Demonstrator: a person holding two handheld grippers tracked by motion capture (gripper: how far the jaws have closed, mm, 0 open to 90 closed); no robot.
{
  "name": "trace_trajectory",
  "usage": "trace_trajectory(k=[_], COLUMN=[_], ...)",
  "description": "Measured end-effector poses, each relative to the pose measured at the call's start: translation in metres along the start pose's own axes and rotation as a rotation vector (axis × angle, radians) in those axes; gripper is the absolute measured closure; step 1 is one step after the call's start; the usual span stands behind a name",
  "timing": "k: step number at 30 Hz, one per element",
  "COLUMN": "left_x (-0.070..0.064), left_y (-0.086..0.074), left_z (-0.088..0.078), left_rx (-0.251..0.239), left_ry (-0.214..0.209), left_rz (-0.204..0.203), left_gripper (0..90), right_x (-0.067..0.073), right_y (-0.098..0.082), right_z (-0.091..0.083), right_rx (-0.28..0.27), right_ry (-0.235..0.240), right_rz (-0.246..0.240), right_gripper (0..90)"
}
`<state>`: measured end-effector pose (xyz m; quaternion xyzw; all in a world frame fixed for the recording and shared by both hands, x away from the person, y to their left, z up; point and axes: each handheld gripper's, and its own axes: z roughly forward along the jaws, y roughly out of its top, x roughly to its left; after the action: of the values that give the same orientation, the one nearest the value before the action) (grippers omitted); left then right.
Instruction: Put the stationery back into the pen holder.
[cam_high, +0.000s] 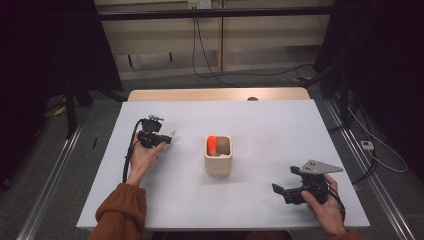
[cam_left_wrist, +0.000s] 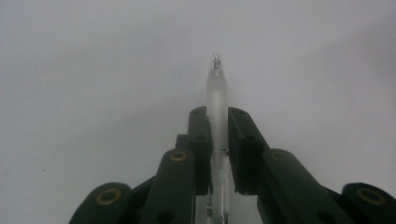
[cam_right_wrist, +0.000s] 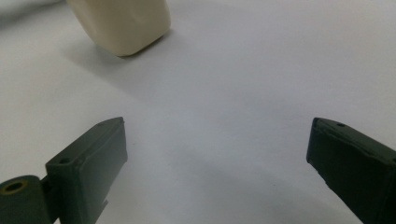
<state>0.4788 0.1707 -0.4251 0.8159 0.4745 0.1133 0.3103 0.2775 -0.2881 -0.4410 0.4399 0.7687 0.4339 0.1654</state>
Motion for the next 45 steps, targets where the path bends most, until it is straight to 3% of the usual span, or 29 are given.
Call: trace_trajectory(k=[10, 17, 24, 25, 32, 39, 45], left_x=[-0.003, -0.008, -0.015, -0.016, -0.023, -0.031, -0.037], left_y=[0.002, 0.003, 0.002, 0.002, 0.002, -0.002, -0.008], left_z=[-0.01, -0.016, -0.032, -0.032, -0.041, -0.05, -0.06], left_rx=[-0.049, -0.078, -0.129, -0.143, -0.182, -0.215, -0.237], left_ry=[-0.004, -0.01, -0.051, -0.066, -0.159, -0.195, -0.199], left_rz=[0.021, 0.07, 0.085, 0.07, 0.069, 0.077, 0.096], left_gripper=[80.4, 80.4, 80.4, 80.4, 80.4, 80.4, 80.4], right_x=[0.0, 0.0, 0.0, 0.0, 0.0, 0.0, -0.001], right_y=[0.0, 0.0, 0.0, 0.001, 0.001, 0.001, 0.001], right_z=[0.0, 0.0, 0.0, 0.0, 0.001, 0.001, 0.001], right_rx=[0.0, 0.0, -0.001, -0.001, -0.001, -0.002, -0.001], right_ry=[0.0, 0.0, 0.0, 0.001, -0.001, -0.005, -0.006], right_rz=[0.001, 0.001, -0.001, -0.001, -0.004, -0.005, -0.001], right_gripper=[5.3, 5.3, 5.3, 5.3, 5.3, 5.3, 5.3])
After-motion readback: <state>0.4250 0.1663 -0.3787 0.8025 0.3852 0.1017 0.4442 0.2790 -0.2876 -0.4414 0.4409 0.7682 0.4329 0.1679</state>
